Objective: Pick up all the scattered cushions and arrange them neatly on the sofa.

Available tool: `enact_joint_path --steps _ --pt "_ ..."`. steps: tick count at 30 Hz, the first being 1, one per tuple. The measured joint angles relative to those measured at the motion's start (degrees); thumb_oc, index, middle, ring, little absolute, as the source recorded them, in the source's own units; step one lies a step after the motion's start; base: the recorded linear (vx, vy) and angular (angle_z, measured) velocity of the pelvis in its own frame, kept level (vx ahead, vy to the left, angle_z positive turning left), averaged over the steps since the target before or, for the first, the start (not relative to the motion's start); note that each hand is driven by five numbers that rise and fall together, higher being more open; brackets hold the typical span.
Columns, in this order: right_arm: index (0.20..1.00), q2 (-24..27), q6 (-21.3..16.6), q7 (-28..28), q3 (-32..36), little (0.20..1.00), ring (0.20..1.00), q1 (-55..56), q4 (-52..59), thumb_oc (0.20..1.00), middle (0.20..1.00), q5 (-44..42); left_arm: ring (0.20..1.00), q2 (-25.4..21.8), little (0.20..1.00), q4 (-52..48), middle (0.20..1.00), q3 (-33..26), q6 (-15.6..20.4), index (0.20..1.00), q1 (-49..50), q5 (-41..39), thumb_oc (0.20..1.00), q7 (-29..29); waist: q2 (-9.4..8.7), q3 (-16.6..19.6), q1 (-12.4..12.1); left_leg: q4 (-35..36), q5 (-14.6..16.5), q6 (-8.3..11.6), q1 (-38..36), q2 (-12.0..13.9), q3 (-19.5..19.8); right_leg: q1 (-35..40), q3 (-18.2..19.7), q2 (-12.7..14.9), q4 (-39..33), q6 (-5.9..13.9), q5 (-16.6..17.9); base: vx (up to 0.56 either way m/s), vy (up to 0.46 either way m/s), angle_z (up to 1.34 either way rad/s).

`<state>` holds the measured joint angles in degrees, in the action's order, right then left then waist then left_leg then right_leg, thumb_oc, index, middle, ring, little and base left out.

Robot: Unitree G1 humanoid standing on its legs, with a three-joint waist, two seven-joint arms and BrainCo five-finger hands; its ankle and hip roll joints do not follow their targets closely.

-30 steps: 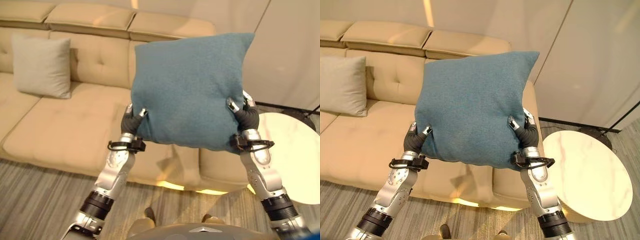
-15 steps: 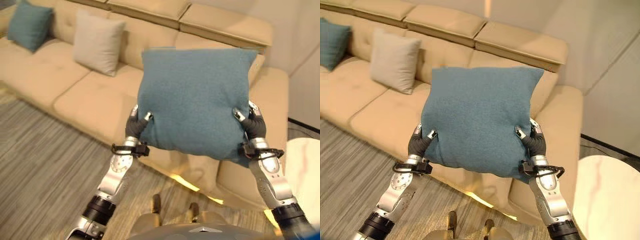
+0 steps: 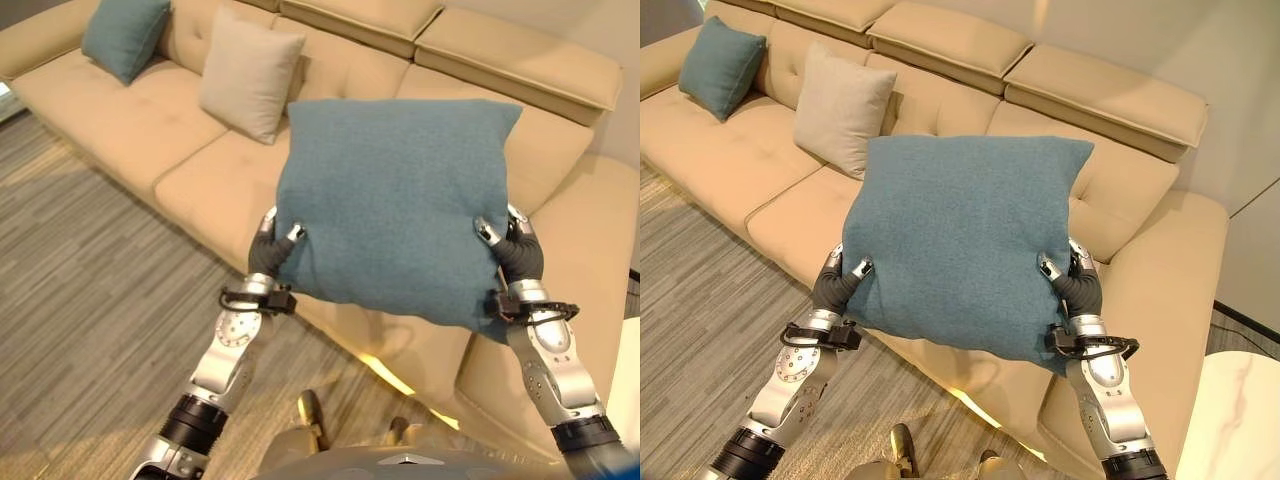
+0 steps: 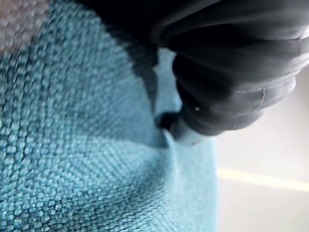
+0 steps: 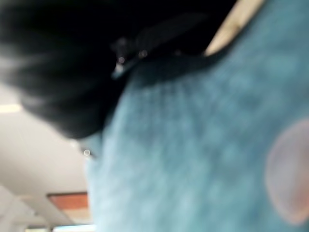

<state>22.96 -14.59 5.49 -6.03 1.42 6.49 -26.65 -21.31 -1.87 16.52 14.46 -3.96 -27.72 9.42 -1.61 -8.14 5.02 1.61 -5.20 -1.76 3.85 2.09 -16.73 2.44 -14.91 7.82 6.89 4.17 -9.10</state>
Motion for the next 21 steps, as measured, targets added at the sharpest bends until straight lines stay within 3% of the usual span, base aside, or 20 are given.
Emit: enact_joint_path --steps 3,4,6,9,11,13,14,15,16,17,18,19,21 --pt "0.200 0.0 0.0 -0.1 0.0 0.200 0.200 -0.1 0.5 0.200 0.200 0.0 0.200 0.1 0.200 0.0 0.200 -0.2 0.0 0.200 -0.1 0.0 0.200 0.0 -0.34 -0.1 -0.2 0.2 0.2 -0.02 -1.0 -0.5 -0.6 -0.2 1.6 0.5 0.5 0.47 -0.2 0.19 0.297 -0.25" --pt "0.200 -0.3 0.2 -0.1 -0.5 0.200 0.200 -1.1 0.5 0.200 0.200 0.1 0.200 -0.4 0.200 0.0 0.200 -0.3 0.0 0.200 -0.3 0.0 0.200 0.1 -0.38 -0.1 -0.1 -0.2 2.3 -1.67 -1.3 -1.4 -2.1 -1.6 2.7 1.1 2.9 1.29 -0.4 0.18 0.372 -0.41" --pt "0.200 -0.1 0.4 -0.1 -0.4 0.200 0.200 -1.9 0.6 0.200 0.200 0.4 0.200 -0.1 0.200 0.0 0.200 -0.5 0.0 0.200 -0.5 0.0 0.200 0.1 -0.19 -0.3 0.4 0.3 3.2 -1.40 -2.1 -1.7 -2.8 -5.9 5.2 2.3 11.7 3.13 -2.0 0.12 0.264 -0.40" --pt "0.200 0.0 0.4 -0.2 -0.4 0.200 0.200 -1.6 0.8 0.200 0.200 0.5 0.200 0.5 0.200 0.0 0.200 -0.2 0.0 0.200 -0.6 0.1 0.200 0.2 -0.17 -0.8 1.2 2.8 3.4 -3.07 -4.6 -2.5 -3.3 -12.7 8.3 2.9 23.5 5.01 -3.7 0.17 0.151 -0.25" --pt "0.200 0.0 0.4 -0.3 -0.7 0.200 0.200 -1.5 1.8 0.200 0.200 0.5 0.200 0.2 0.200 0.0 0.200 -0.8 0.0 0.200 -1.0 0.1 0.200 0.2 -0.59 -1.6 1.8 3.6 3.0 -3.10 -4.9 -3.0 -3.3 -15.6 9.1 1.5 21.0 4.67 -3.8 0.16 0.051 0.00" --pt "0.200 0.1 0.4 -0.4 -0.8 0.200 0.200 -1.5 2.2 0.200 0.200 0.5 0.200 0.4 0.200 0.0 0.200 -1.3 0.0 0.200 -1.0 0.1 0.200 0.2 -0.62 -2.1 1.8 3.6 3.1 -3.40 -4.8 -2.8 -3.4 -18.2 8.3 -0.3 17.2 2.93 -2.6 0.14 0.011 0.04" --pt "0.200 0.1 0.5 -0.4 -1.1 0.200 0.200 -1.5 2.2 0.200 0.200 0.5 0.200 0.6 0.200 0.0 0.200 -1.4 0.0 0.200 -1.0 0.1 0.200 0.2 -0.81 -2.6 1.9 3.6 3.2 -3.57 -5.0 -2.7 -3.2 -19.6 7.3 -1.3 12.9 1.73 0.5 0.28 -0.025 0.12" --pt "0.200 0.1 0.5 -0.5 -0.9 0.200 0.200 -1.5 2.2 0.200 0.200 0.5 0.200 0.7 0.200 0.0 0.200 -1.6 0.0 0.200 -1.0 0.1 0.200 0.2 -0.62 -2.9 1.7 3.6 3.5 -3.34 -5.0 -2.5 -3.0 -20.2 6.5 -1.7 11.0 1.54 2.4 0.28 -0.053 0.27" --pt "0.200 0.1 0.5 -0.6 -0.9 0.200 0.200 -1.5 2.2 0.200 0.200 0.5 0.200 0.9 0.200 0.0 0.200 -1.7 0.0 0.200 -1.0 0.1 0.200 0.2 -0.44 -3.3 1.9 3.6 3.6 -3.34 -5.0 -2.1 -1.8 -20.2 4.6 -1.9 7.3 2.04 6.9 0.30 -0.076 0.30" --pt "0.200 0.0 0.5 -0.7 -0.7 0.200 0.200 -1.4 2.2 0.200 0.200 0.5 0.200 1.1 0.200 0.0 0.200 -1.8 0.0 0.200 -1.0 0.1 0.200 0.2 -0.38 -3.4 2.0 3.6 3.7 -2.80 -5.1 -1.8 -1.1 -19.1 3.6 -1.8 4.3 2.48 9.8 0.26 -0.070 0.34" --pt "0.200 0.1 0.5 -0.7 -0.7 0.200 0.200 -1.6 2.0 0.200 0.200 0.5 0.200 0.9 0.200 0.0 0.200 -1.9 0.0 0.200 -1.0 0.1 0.200 0.2 0.03 -3.5 1.8 3.6 3.9 -1.73 -5.2 -1.0 -0.5 -16.7 2.3 -2.9 1.0 0.35 12.2 0.27 -0.069 0.28" --pt "0.200 0.1 0.5 -0.7 -0.6 0.200 0.200 -1.6 1.8 0.200 0.200 0.4 0.200 1.1 0.200 0.0 0.200 -2.0 0.0 0.200 -1.1 0.1 0.200 0.2 0.62 -3.9 1.7 3.6 3.4 -0.31 -5.5 -0.2 0.1 -15.4 1.4 -3.6 0.1 0.34 12.3 0.25 -0.078 0.36" --pt "0.200 0.5 0.6 -0.8 0.0 0.200 0.200 -0.7 1.0 0.200 0.200 0.4 0.200 1.9 0.200 0.0 0.200 -1.5 -0.3 0.200 -1.0 0.1 0.200 -0.3 1.21 -4.2 1.9 3.4 3.1 2.01 -7.7 0.9 2.8 -12.8 0.6 -4.7 1.9 -2.25 10.2 0.24 -0.094 0.35"
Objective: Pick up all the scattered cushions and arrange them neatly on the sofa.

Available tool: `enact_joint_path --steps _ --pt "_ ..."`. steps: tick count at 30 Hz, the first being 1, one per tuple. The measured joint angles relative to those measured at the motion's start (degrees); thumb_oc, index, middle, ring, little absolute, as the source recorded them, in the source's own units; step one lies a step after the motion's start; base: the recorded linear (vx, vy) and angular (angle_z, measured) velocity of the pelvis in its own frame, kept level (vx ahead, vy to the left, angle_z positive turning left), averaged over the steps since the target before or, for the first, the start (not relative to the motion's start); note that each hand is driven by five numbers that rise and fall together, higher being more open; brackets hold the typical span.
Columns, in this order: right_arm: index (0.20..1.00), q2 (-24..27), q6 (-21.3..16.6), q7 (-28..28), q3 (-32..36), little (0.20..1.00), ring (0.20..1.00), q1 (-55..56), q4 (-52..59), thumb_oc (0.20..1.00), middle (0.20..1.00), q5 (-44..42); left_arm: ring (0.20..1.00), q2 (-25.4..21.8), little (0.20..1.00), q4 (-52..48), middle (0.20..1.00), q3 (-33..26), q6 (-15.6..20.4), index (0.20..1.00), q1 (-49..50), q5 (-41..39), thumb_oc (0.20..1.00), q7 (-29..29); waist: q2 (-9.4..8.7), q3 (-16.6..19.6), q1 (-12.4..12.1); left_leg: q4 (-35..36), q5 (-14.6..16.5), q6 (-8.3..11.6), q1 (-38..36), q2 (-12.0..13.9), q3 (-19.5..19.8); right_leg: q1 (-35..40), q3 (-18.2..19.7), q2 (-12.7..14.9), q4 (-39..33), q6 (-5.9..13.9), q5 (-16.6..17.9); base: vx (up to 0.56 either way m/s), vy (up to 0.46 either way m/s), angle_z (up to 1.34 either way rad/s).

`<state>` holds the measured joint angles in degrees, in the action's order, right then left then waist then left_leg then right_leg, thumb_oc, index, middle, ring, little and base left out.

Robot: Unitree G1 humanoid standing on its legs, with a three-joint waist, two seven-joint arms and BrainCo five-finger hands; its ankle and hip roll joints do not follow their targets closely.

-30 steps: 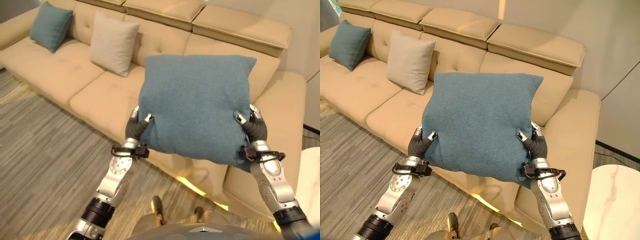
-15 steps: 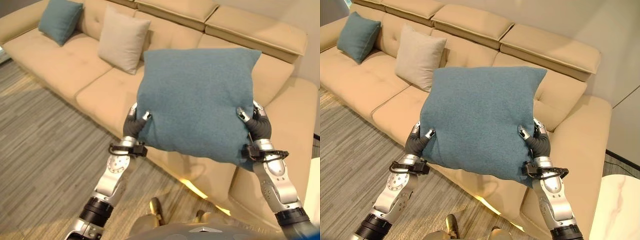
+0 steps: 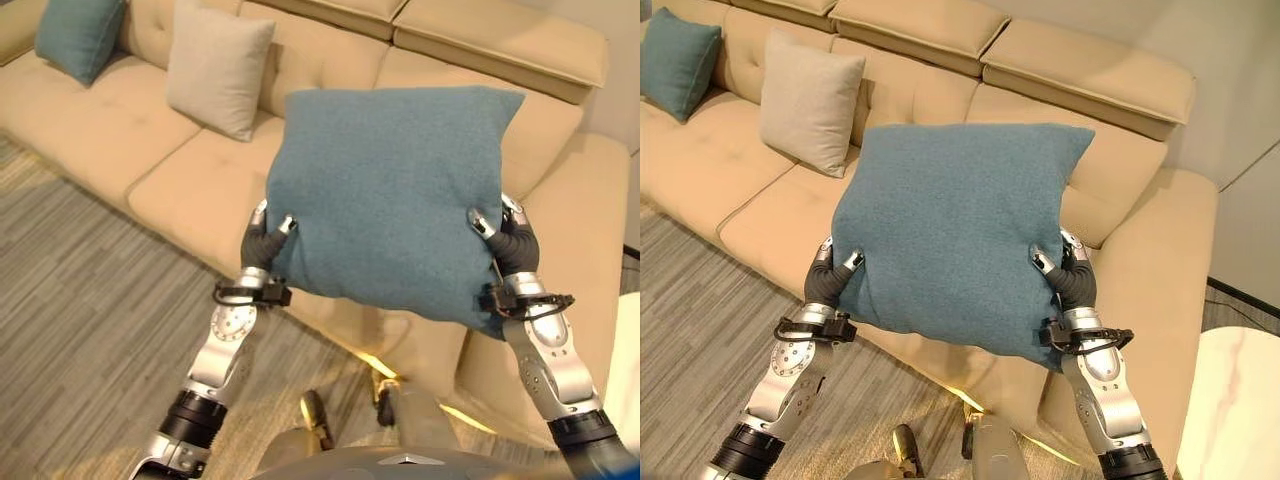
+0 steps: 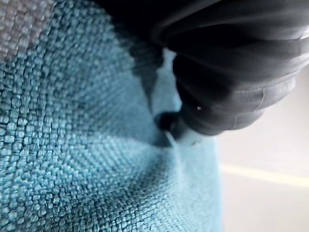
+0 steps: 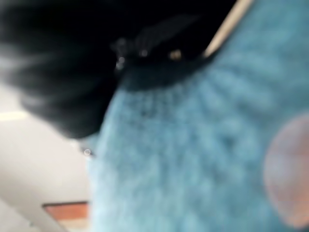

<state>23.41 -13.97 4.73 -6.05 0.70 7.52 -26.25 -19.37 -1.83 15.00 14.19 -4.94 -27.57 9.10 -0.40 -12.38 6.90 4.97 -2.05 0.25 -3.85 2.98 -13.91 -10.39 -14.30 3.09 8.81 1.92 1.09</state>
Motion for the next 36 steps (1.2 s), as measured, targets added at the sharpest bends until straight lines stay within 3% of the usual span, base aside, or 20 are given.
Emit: enact_joint_path --steps 4,6,7,8,11,12,13,15,18,22,23,24,26,29,31,32,34,35,36 --pt "0.200 1.1 -0.1 -0.2 1.8 0.200 0.200 -0.9 0.2 0.200 0.200 -0.2 0.200 2.7 0.200 0.0 0.200 0.2 0.0 0.200 -0.7 -0.1 0.200 -0.5 0.83 0.2 0.3 -3.3 -0.8 1.68 0.2 0.9 1.6 3.4 -1.8 -0.1 -1.3 -0.25 -2.0 0.22 -0.116 0.28" --pt "0.200 1.6 -0.1 -0.2 2.4 0.200 0.200 -0.7 0.2 0.200 0.200 -0.5 0.200 2.8 0.200 0.0 0.200 0.4 0.0 0.200 -1.3 -0.1 0.200 -0.5 -0.33 0.3 0.7 -9.4 -1.7 4.32 2.7 0.5 3.4 5.5 -2.3 1.0 -3.2 0.02 -2.7 0.09 -0.074 0.47" --pt "0.200 2.1 -0.1 -0.5 2.2 0.200 0.200 -0.7 0.7 0.200 0.200 -0.5 0.200 2.8 0.200 0.0 0.200 0.4 0.0 0.200 -1.3 -0.1 0.200 -0.5 -1.27 0.4 0.7 -13.2 -3.1 6.70 4.3 -0.2 2.7 7.1 -2.2 2.1 -4.9 -0.30 -2.0 0.13 -0.055 0.33" --pt "0.200 2.6 -0.1 -0.9 2.2 0.200 0.200 -0.7 0.9 0.200 0.200 -0.5 0.200 2.8 0.200 0.0 0.200 0.4 0.0 0.200 -1.1 -0.1 0.200 -0.6 -1.13 0.5 0.5 -14.1 -2.6 6.71 4.1 0.1 0.8 8.0 -2.8 2.2 -5.7 -0.96 -1.9 0.14 -0.048 0.33" --pt "0.200 2.4 -0.2 -1.3 2.7 0.200 0.200 0.7 1.0 0.200 0.200 -0.6 0.200 3.1 0.200 0.0 0.200 0.6 0.1 0.200 -0.7 -0.1 0.200 -1.0 -0.83 1.7 1.4 -12.4 -0.1 4.90 4.4 3.3 -8.4 9.2 -4.9 1.8 -7.0 -3.00 -3.0 0.08 -0.062 0.35" --pt "0.200 2.6 -0.2 -1.3 3.1 0.200 0.200 0.8 1.0 0.200 0.200 -0.6 0.200 2.9 0.200 0.0 0.200 0.7 0.1 0.200 -0.8 -0.1 0.200 -1.3 -0.86 1.7 1.5 -12.1 -0.4 4.71 4.5 3.5 -8.8 9.0 -4.7 1.5 -6.7 -3.15 -3.1 0.12 -0.051 -0.10" --pt "0.200 2.8 -0.2 -1.4 3.3 0.200 0.200 0.9 1.0 0.200 0.200 -0.6 0.200 2.8 0.200 0.0 0.200 0.7 0.1 0.200 -0.8 -0.1 0.200 -1.7 -0.54 1.9 1.4 -14.1 -3.9 4.52 5.2 4.1 -7.5 8.5 -3.7 0.8 -6.5 -3.50 -3.3 0.10 -0.002 -0.17" --pt "0.200 2.5 -0.2 -2.0 3.3 0.200 0.200 2.6 1.0 0.200 0.200 -0.6 0.200 2.4 0.200 0.0 0.200 0.7 0.1 0.200 -0.2 -0.5 0.200 -2.0 -1.85 2.4 1.6 -12.1 -3.5 3.93 4.7 3.9 -8.0 8.5 -3.7 0.6 -6.3 -2.85 -2.8 0.17 0.082 -0.21" --pt "0.200 1.7 -0.2 -2.1 3.9 0.200 0.200 3.8 1.0 0.200 0.200 -0.5 0.200 1.8 0.200 0.0 0.200 2.0 -0.1 0.200 -0.4 -0.5 0.200 -2.5 -1.21 2.7 3.0 -4.9 -2.4 3.16 1.8 4.0 -6.8 7.3 -3.1 -0.9 -5.9 -2.11 -2.3 0.13 0.081 -0.11" --pt "0.200 1.2 -0.2 -2.1 3.0 0.200 0.200 3.8 1.0 0.200 0.200 -0.5 0.200 0.4 0.200 0.0 0.200 1.8 -0.5 0.200 -0.3 -0.5 0.200 -2.5 -1.31 2.7 1.6 -6.8 -2.1 2.93 2.2 3.0 -3.7 5.9 -0.3 0.6 -4.3 -1.98 -2.4 0.16 0.071 -0.19" --pt "0.200 1.2 -0.1 -2.1 2.4 0.200 0.200 3.8 1.0 0.200 0.200 -0.5 0.200 -0.1 0.200 0.0 0.200 1.4 -0.5 0.200 -0.1 -0.5 0.200 -2.5 -1.84 2.4 1.3 -12.5 -0.6 4.66 4.3 2.7 -0.7 7.2 1.9 1.3 -5.6 -3.18 -2.2 0.32 0.187 -0.12" --pt "0.200 1.4 -0.1 -2.0 1.9 0.200 0.200 3.9 1.0 0.200 0.200 -0.5 0.200 -0.2 0.200 0.0 0.200 1.1 -0.5 0.200 0.4 -0.5 0.200 -2.5 -2.29 2.4 1.1 -13.6 0.8 5.53 5.4 2.2 1.9 8.0 3.9 1.2 -6.7 -3.25 -1.8 0.20 0.137 -0.25" --pt "0.200 2.0 -0.1 -2.1 1.3 0.200 0.200 3.3 1.0 0.200 0.200 -0.5 0.200 0.0 0.200 0.0 0.200 0.6 -0.4 0.200 0.8 -0.5 0.200 -2.4 -1.69 2.6 -0.9 -6.5 0.8 5.78 4.9 2.6 6.6 7.5 8.1 0.8 -6.7 -3.00 -1.1 0.18 0.133 -0.61" --pt "0.200 1.9 0.0 -2.1 1.4 0.200 0.200 3.1 1.0 0.200 0.200 -0.5 0.200 0.5 0.200 0.0 0.200 0.6 -0.3 0.200 1.0 -0.5 0.200 -2.3 -0.72 3.0 -0.9 -3.3 0.6 5.20 4.6 4.0 7.9 7.3 12.0 0.2 -6.7 -1.90 -0.6 0.24 0.218 -0.72" --pt "0.200 2.1 0.0 -2.1 1.7 0.200 0.200 3.2 1.0 0.200 0.200 -0.5 0.200 1.0 0.200 0.0 0.200 0.7 -0.3 0.200 0.9 -0.6 0.200 -2.3 0.86 3.9 0.9 -2.8 1.3 3.92 3.7 3.8 5.7 6.7 13.5 -0.1 -6.4 -0.79 -0.2 0.23 0.255 -0.90" --pt "0.200 1.9 0.1 -2.0 1.6 0.200 0.200 3.1 0.9 0.200 0.200 -0.5 0.200 1.1 0.200 0.0 0.200 0.8 -0.4 0.200 1.0 -0.6 0.200 -2.3 1.20 4.3 1.5 -2.1 -0.5 3.00 2.4 3.0 4.3 6.0 15.4 0.3 -5.8 0.04 -0.4 0.20 0.319 -1.04" --pt "0.200 1.1 0.1 -2.0 1.1 0.200 0.200 3.2 1.2 0.200 0.200 -0.5 0.200 0.6 0.200 0.0 0.200 0.7 -0.3 0.200 0.7 -0.6 0.200 -2.3 0.14 4.9 2.6 -1.9 0.7 0.88 1.1 -0.2 -0.1 4.4 17.9 2.7 -4.8 1.57 -0.7 0.11 0.234 -1.09" --pt "0.200 0.7 0.6 -2.0 0.9 0.200 0.200 3.0 2.3 0.200 0.200 -0.5 0.200 0.2 0.200 0.0 0.200 0.6 -0.3 0.200 0.4 -0.6 0.200 -2.3 -0.42 5.0 3.0 -1.0 0.8 -0.60 0.2 -1.8 -1.8 3.0 19.6 4.2 -3.5 3.51 1.0 0.02 0.142 -0.93" --pt "0.200 0.2 0.6 -2.0 0.8 0.200 0.200 3.1 2.9 0.200 0.200 -0.4 0.200 0.7 0.200 0.1 0.200 0.3 -0.3 0.200 0.4 -0.6 0.200 -2.2 0.17 4.9 3.3 -0.6 0.2 -1.02 -0.3 -2.5 -4.1 1.9 19.6 5.5 -1.5 4.98 0.0 0.02 0.204 -0.92"
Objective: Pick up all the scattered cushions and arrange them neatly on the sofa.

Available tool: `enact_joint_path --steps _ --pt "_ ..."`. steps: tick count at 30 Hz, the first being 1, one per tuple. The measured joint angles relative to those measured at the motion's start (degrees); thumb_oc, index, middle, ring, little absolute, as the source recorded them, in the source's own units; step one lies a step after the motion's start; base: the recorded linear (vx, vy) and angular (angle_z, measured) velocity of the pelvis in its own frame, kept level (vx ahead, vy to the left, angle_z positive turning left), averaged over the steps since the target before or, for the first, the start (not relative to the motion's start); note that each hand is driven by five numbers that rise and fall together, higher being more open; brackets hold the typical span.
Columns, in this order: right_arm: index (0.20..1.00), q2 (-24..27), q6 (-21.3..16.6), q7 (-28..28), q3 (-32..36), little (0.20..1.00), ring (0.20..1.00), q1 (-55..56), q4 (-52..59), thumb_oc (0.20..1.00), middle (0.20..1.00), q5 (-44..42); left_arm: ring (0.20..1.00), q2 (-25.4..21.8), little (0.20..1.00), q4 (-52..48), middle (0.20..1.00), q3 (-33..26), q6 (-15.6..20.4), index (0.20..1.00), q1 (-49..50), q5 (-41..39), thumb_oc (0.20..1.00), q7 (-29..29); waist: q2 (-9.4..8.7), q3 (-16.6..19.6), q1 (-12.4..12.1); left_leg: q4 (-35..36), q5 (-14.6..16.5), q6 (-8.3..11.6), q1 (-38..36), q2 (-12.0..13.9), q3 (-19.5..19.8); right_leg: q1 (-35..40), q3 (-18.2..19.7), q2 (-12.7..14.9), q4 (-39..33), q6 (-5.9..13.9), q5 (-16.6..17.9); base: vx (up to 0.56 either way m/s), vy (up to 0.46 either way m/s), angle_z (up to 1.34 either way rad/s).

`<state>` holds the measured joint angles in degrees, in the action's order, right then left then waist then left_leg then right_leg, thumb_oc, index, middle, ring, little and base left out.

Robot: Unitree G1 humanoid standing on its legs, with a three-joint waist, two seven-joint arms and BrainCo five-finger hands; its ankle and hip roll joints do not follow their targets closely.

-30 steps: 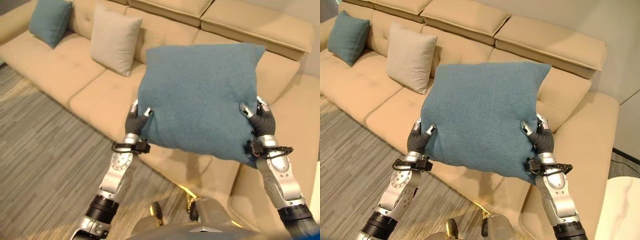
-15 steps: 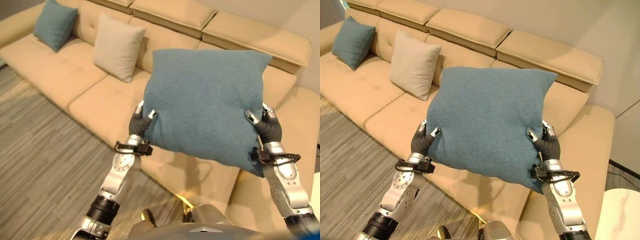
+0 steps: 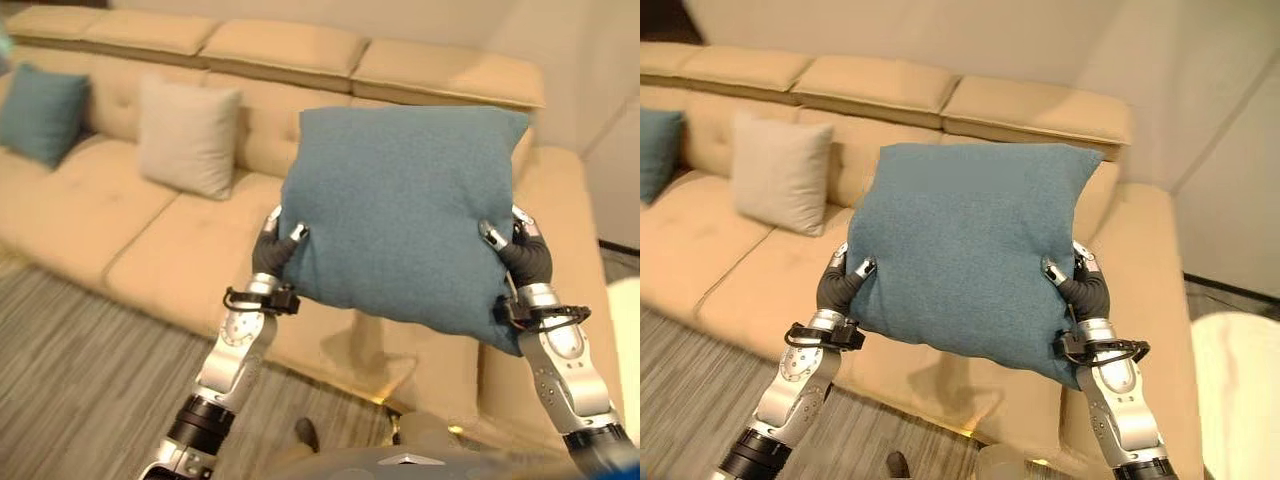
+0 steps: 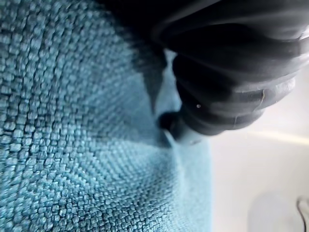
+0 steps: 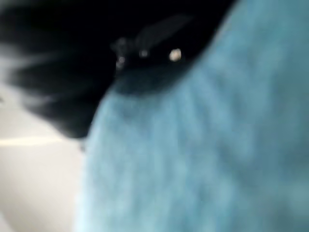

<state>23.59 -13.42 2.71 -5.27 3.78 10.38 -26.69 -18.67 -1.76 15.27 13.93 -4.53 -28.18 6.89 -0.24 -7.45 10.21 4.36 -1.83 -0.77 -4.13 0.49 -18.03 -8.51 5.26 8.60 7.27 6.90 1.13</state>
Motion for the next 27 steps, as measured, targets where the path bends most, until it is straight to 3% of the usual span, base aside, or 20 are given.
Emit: enact_joint_path --steps 2,4,7,13,16,17,19,23,26,27 --pt "0.200 -1.6 0.0 0.0 -1.2 0.200 0.200 -0.8 -0.1 0.200 0.200 0.0 0.200 -0.4 0.200 0.0 0.200 -1.0 0.2 0.200 0.1 0.0 0.200 0.1 -0.44 0.0 -0.7 0.0 0.9 -1.17 -0.7 -1.4 -4.6 -2.2 -1.9 1.5 2.5 0.75 0.7 0.04 0.194 -1.10" --pt "0.200 -2.3 0.1 0.0 -3.7 0.200 0.200 -1.6 -0.4 0.200 0.200 0.0 0.200 -1.3 0.200 0.0 0.200 -3.1 0.2 0.200 0.8 -0.1 0.200 0.7 -0.20 -0.2 -1.9 0.9 1.5 -1.69 -1.6 -1.0 -8.5 -4.8 -13.3 1.8 6.3 0.47 -0.3 0.10 0.121 -1.12" --pt "0.200 -1.7 0.1 -0.3 -4.6 0.200 0.200 -1.7 -0.4 0.200 0.200 -0.1 0.200 -2.0 0.200 0.0 0.200 -3.5 0.3 0.200 2.0 -0.5 0.200 0.7 -0.04 -0.4 -2.0 0.9 2.1 -0.84 -2.3 -0.3 -9.2 -2.7 -17.4 0.7 2.6 -0.71 0.0 0.11 0.015 -0.29" --pt "0.200 0.9 0.2 -0.6 -2.5 0.200 0.200 -1.6 -1.8 0.200 0.200 -0.1 0.200 0.3 0.200 0.0 0.200 -1.9 0.2 0.200 2.7 -0.6 0.200 0.5 1.55 -0.5 -1.7 0.7 1.4 1.16 -2.7 2.2 -5.2 1.1 -16.9 -2.6 0.3 -2.79 -0.5 0.08 -0.088 0.26" --pt "0.200 1.8 0.2 -0.6 -1.9 0.200 0.200 -2.3 -1.8 0.200 0.200 -0.1 0.200 0.3 0.200 0.0 0.200 -1.8 0.2 0.200 2.7 -1.1 0.200 0.0 1.54 -0.5 -2.3 -3.9 1.3 1.62 -0.6 3.4 -4.2 1.2 -17.6 -2.7 0.7 -4.17 -1.7 0.12 -0.105 0.12" --pt "0.200 1.7 0.2 -0.6 -2.0 0.200 0.200 -2.4 -2.0 0.200 0.200 -0.1 0.200 0.2 0.200 0.0 0.200 -1.8 0.1 0.200 2.6 -1.7 0.200 -0.2 0.63 -0.6 -3.0 -9.1 1.9 3.76 1.3 3.7 -2.0 1.3 -16.7 -2.2 1.5 -5.48 -2.9 0.07 -0.016 0.06" --pt "0.200 2.2 0.2 -0.7 -2.1 0.200 0.200 -2.6 -2.2 0.200 0.200 -0.1 0.200 0.4 0.200 0.0 0.200 -1.8 0.1 0.200 2.7 -2.0 0.200 -0.2 0.02 -0.7 -3.9 -14.5 1.2 4.66 3.9 4.0 -0.3 2.6 -15.9 -1.5 1.1 -6.12 -3.5 0.15 0.018 0.09" --pt "0.200 3.6 0.1 -0.7 -0.8 0.200 0.200 -1.9 -2.3 0.200 0.200 -0.1 0.200 1.4 0.200 0.0 0.200 -0.7 0.1 0.200 1.9 -2.0 0.200 -0.4 1.22 -0.4 -3.1 -11.2 0.9 4.51 5.4 5.2 0.3 3.1 -16.8 -2.5 1.1 -7.51 -4.7 0.14 0.044 0.16" --pt "0.200 3.4 0.1 -0.7 0.1 0.200 0.200 -1.1 -2.4 0.200 0.200 -0.1 0.200 1.1 0.200 0.1 0.200 -0.5 0.2 0.200 1.1 -1.8 0.200 -0.3 -1.04 -1.4 -3.4 -6.9 0.5 4.39 8.5 6.0 2.5 3.0 -14.9 -2.3 1.3 -7.87 -4.9 0.20 0.080 -0.14" --pt "0.200 3.4 0.1 -0.7 0.1 0.200 0.200 -1.1 -2.4 0.200 0.200 -0.1 0.200 1.0 0.200 0.1 0.200 -0.4 0.1 0.200 1.1 -1.8 0.200 -0.3 -1.79 -1.9 -3.5 -4.9 -0.1 4.89 10.1 7.5 4.0 3.0 -13.8 -2.4 1.2 -7.88 -4.9 0.21 0.105 -0.47"
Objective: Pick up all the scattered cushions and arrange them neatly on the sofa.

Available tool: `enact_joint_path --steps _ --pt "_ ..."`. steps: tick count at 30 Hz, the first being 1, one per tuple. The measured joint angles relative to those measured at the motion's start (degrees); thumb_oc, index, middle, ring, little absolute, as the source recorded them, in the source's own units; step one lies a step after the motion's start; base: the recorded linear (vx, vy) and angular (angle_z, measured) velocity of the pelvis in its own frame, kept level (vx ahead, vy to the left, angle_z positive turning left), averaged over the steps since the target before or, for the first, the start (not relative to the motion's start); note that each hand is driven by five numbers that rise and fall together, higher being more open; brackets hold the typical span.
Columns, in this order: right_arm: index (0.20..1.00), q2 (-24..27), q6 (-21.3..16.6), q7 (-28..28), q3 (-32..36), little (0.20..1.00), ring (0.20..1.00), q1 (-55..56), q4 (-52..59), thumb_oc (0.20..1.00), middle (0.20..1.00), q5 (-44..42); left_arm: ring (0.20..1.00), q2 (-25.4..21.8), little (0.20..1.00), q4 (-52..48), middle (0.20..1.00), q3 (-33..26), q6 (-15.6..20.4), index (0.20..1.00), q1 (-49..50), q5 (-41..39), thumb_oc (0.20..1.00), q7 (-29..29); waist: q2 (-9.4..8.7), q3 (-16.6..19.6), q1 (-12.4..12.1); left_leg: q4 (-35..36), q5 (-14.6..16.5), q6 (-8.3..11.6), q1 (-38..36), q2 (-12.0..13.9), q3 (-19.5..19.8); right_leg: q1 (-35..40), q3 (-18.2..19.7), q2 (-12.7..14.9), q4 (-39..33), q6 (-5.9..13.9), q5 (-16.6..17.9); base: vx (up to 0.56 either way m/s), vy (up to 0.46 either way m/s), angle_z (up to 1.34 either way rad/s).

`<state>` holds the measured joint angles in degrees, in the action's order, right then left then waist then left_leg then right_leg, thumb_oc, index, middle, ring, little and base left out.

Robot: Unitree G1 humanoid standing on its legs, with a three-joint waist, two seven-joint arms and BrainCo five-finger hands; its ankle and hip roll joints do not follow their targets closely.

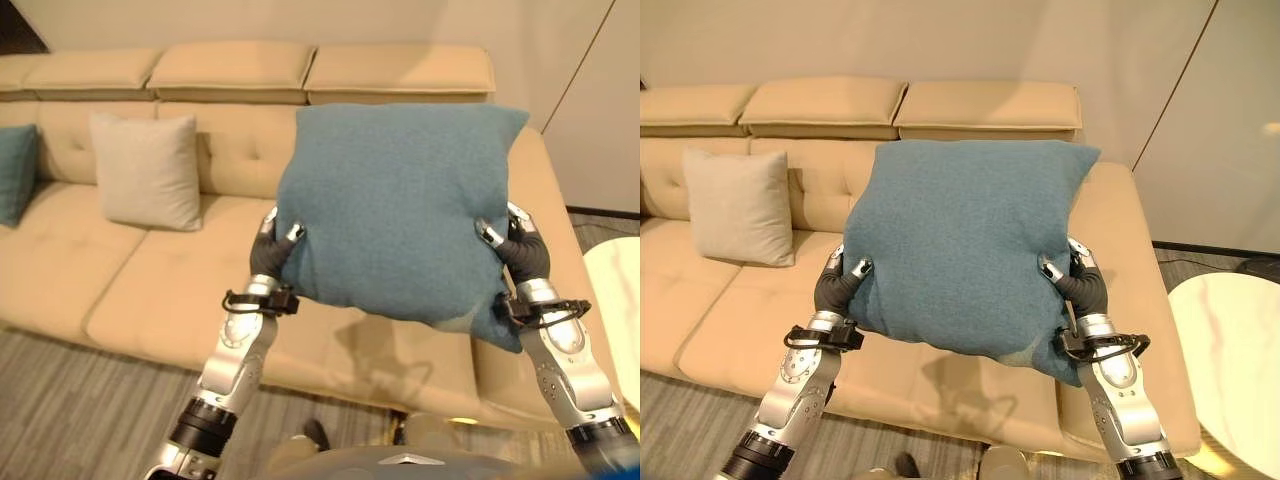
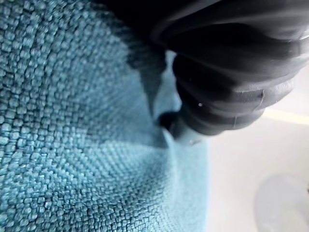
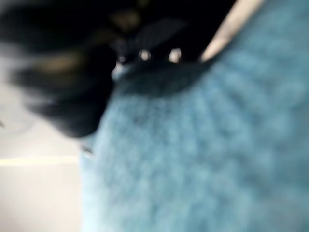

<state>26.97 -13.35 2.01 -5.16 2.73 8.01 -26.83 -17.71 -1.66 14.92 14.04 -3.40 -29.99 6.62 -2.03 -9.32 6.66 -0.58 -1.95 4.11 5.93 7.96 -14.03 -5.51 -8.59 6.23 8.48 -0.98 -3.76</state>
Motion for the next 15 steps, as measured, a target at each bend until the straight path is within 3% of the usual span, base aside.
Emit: enact_joint_path --steps 3,5,6,7,10,12,13,14,15 --pt "0.200 0.0 0.0 0.0 0.1 0.200 0.200 0.0 0.0 0.200 0.200 0.0 0.200 -0.4 0.200 0.0 0.200 0.4 0.0 0.200 0.2 0.0 0.200 0.1 -0.01 -0.1 -0.3 1.9 -0.8 0.12 1.0 1.4 2.6 0.0 2.5 -0.2 0.1 0.39 -0.1 0.26 0.140 -0.58" --pt "0.200 0.1 0.0 0.0 -0.1 0.200 0.200 0.1 0.0 0.200 0.200 0.0 0.200 -0.7 0.200 0.1 0.200 0.5 0.0 0.200 0.7 0.0 0.200 0.1 0.96 0.5 0.0 2.2 -1.0 -0.02 -1.0 1.6 3.8 0.2 4.9 -0.4 -0.3 1.71 -0.3 0.34 0.235 -0.87" --pt "0.200 -0.4 0.2 -0.1 -0.3 0.200 0.200 1.7 0.3 0.200 0.200 0.0 0.200 -0.7 0.200 0.1 0.200 0.8 -0.1 0.200 1.4 -0.2 0.200 0.1 3.13 1.9 0.9 4.2 -3.3 -0.44 -5.4 0.4 2.6 2.4 8.4 0.4 -3.2 6.84 1.0 0.35 0.292 -0.91" --pt "0.200 -1.3 0.2 -0.1 -0.7 0.200 0.200 2.3 0.3 0.200 0.200 0.0 0.200 -1.3 0.200 0.1 0.200 0.8 -0.1 0.200 1.5 -0.2 0.200 0.0 1.91 2.4 1.8 4.6 -3.1 -1.02 -6.5 -2.0 1.2 2.9 9.4 2.7 -4.2 7.99 1.8 0.25 0.223 -1.01" --pt "0.200 -2.2 0.2 -0.1 -2.2 0.200 0.200 2.1 0.3 0.200 0.200 0.1 0.200 -2.0 0.200 0.0 0.200 -0.6 -0.1 0.200 1.5 -0.2 0.200 0.1 1.36 2.8 1.2 4.7 -2.1 -2.12 -7.7 -4.6 -1.5 3.2 11.1 5.5 -5.6 9.71 2.8 0.16 0.215 -0.47" --pt "0.200 -3.5 0.7 -0.2 -3.9 0.200 0.200 0.0 0.2 0.200 0.200 0.8 0.200 -4.4 0.200 0.0 0.200 -1.7 -0.1 0.200 1.7 -0.2 0.200 0.1 1.20 2.5 -0.6 5.8 -1.1 -3.65 -10.1 -7.1 -6.5 1.6 12.4 7.0 -5.5 10.61 4.4 0.18 0.305 -1.15" --pt "0.200 -4.7 0.8 -0.2 -4.2 0.200 0.200 -1.9 0.2 0.200 0.200 1.3 0.200 -5.2 0.200 0.0 0.200 -2.4 0.0 0.200 1.1 -0.2 0.200 0.1 1.32 2.4 0.0 5.7 1.2 -4.12 -10.9 -7.7 -8.2 -0.1 12.3 6.5 -3.3 10.92 4.9 0.18 0.188 -1.17" --pt "0.200 -4.5 0.8 -0.1 -4.2 0.200 0.200 -2.5 0.2 0.200 0.200 1.4 0.200 -5.2 0.200 0.0 0.200 -2.7 0.1 0.200 0.9 -0.1 0.200 0.1 1.11 2.2 0.1 5.8 1.4 -4.35 -11.0 -7.9 -9.3 -1.3 12.3 6.8 -1.9 11.04 5.1 0.14 0.076 -0.98" --pt "0.200 -4.0 0.8 -0.1 -4.7 0.200 0.200 -3.9 0.0 0.200 0.200 2.2 0.200 -5.6 0.200 0.0 0.200 -3.7 0.3 0.200 1.2 0.0 0.200 0.1 0.89 2.1 -0.2 6.2 2.5 -4.19 -11.3 -7.9 -11.4 -4.2 10.0 6.9 -0.3 11.23 5.4 0.17 0.036 -0.95"
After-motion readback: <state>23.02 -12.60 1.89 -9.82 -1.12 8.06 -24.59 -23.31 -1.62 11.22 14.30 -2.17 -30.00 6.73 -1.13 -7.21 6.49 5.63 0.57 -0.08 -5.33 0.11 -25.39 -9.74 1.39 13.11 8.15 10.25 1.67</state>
